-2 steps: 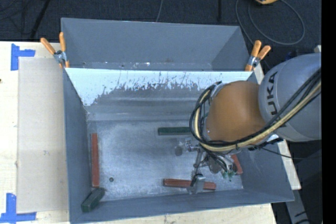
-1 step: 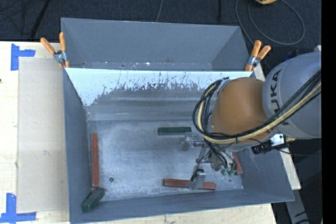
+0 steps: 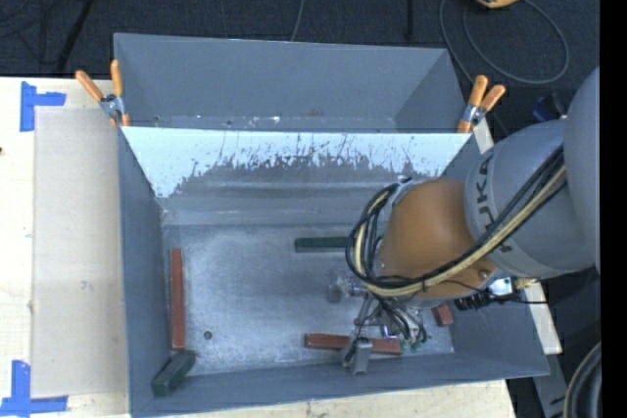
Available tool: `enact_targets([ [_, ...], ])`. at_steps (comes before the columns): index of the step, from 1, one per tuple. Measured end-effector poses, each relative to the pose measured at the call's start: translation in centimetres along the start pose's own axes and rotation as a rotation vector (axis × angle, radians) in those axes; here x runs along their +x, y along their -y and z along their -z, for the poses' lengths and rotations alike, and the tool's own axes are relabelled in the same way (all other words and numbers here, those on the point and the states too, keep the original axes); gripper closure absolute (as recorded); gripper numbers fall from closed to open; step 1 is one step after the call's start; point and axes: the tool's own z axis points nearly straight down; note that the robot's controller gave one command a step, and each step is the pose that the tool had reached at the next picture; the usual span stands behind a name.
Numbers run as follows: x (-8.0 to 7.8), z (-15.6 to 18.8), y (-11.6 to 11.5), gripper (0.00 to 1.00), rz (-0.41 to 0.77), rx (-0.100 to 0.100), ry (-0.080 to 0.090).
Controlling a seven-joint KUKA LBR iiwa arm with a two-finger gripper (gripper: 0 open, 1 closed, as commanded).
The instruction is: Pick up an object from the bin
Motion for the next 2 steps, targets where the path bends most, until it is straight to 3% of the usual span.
enact_targets([
  [1, 0.56, -0.13, 0.79, 1.00, -0.178, 0.001, -0.006],
  [2, 0.56, -0.13, 0.80, 1.00, -0.178, 0.001, -0.006],
])
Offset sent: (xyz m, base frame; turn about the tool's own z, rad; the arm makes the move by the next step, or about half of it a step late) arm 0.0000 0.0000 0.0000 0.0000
